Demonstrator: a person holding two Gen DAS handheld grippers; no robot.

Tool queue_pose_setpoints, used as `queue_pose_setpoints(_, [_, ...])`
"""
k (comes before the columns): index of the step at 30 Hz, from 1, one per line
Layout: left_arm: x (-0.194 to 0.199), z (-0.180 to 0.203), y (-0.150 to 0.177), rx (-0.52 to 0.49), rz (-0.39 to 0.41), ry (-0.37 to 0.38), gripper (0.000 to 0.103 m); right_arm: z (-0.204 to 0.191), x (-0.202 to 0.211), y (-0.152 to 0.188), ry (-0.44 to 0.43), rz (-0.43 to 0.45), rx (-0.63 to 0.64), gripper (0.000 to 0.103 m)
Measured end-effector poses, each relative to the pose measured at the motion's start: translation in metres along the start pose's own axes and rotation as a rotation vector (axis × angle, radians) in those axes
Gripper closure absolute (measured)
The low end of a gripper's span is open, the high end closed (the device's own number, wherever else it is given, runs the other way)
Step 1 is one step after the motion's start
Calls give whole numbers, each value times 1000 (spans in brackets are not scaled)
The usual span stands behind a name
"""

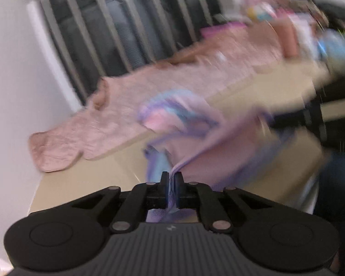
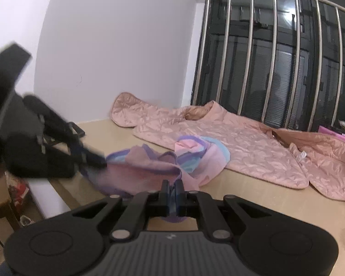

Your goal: Fold clothes

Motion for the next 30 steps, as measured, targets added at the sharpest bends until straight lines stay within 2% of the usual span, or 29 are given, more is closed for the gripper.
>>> queue_pose_setpoints(2, [9, -16, -19, 72, 71, -64, 99, 3, -3, 3, 14, -19, -12, 99])
queue_pose_setpoints(4, [17, -22, -34, 91, 136, -115, 99, 5, -8, 5, 22, -41, -25, 99])
queue_pose_setpoints(7, [23, -12, -48, 60, 176, -104, 99, 3, -13, 7, 31, -61, -36, 97])
queue_pose_setpoints(9, [22, -7, -52, 25, 185, -111, 99, 1, -16, 9, 46, -68, -33, 87])
queue_pose_setpoints(11, [20, -7, -52, 21, 181, -114, 99, -5, -21, 13, 41, -81, -25, 82])
queue_pose_setpoints(19, [16, -14, -45, 22, 147, -122, 98, -17, -34, 27, 38, -121, 9, 85])
queue_pose_setpoints(20, [14, -13, -39, 8, 130, -120, 98, -16, -34, 26, 33, -122, 2, 97])
queue_pose_setpoints(21, [12, -12, -34, -7, 113, -119, 97, -15, -33, 24, 31, -118, -10, 99])
queue_pose_setpoints(26, [6, -6, 5, -17, 13, -106, 93, 7, -16, 5, 69, -51, -76, 99])
queue_pose_setpoints(27, [8, -3, 11, -8, 4, -87, 91, 12, -13, 3, 76, -44, -87, 99])
queue_pose_setpoints(29, [16, 4, 20, 32, 16, -19, 71, 16, -10, 3, 80, -41, -99, 99])
queue_pose_setpoints(30, [21, 6, 22, 61, 22, 2, 66, 16, -10, 4, 80, -42, -103, 99])
Point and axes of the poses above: each gripper's, at about its wrist camera, not at the fingertips, and x roughly against the way its jaws point, z to its right, y to its underside, the point moved 8 cm from there along -x, roughly the way its jaws point, and after that the axes turned 10 degrees about z, right-handed, at the moved point
